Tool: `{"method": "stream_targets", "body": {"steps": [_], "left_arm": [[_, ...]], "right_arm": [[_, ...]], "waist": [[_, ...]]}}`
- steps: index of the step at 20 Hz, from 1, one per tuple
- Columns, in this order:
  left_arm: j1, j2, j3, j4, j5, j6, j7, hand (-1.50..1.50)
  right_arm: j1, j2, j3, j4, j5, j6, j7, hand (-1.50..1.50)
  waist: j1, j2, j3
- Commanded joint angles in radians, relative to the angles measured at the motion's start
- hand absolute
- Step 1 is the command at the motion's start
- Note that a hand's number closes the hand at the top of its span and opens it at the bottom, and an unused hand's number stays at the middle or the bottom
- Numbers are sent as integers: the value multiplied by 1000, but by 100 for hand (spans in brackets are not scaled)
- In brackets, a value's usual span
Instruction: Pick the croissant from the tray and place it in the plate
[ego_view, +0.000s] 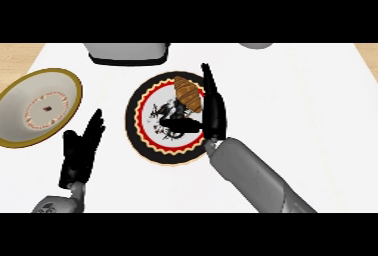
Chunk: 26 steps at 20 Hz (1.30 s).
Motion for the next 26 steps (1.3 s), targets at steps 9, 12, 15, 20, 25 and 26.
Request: {"method": "stream_targets", "body": {"steps": [9,12,15,20,25,26], "left_arm": [[5,-15,35,-48,-31,-32,33,0],[26,-45,28,17,-39,-48,-23,0],[38,-30,49,-65,-46,-44,42,0],[58,-44,53,-113,-57,-46,72,0],[22,-58,93,27,-64,-74,-29,0],[11,-31,103,-55,-49,-93,60,0]], "right_arm": [[2,0,64,135,-82,-106,-55,-150],[-8,0,49,144,-15,-85,13,-150],[43,0,44,121,26,-94,22,-150],[137,-33,52,-14,161,-79,145,-150],[162,-39,-65,24,203,-36,95,-150],[192,-11,-91,49,202,-48,14,-150]], "waist": [[2,1,0],[-6,0,0],[-9,-2,0],[-19,-6,-1],[-17,-3,-1],[-15,-3,0]]}}
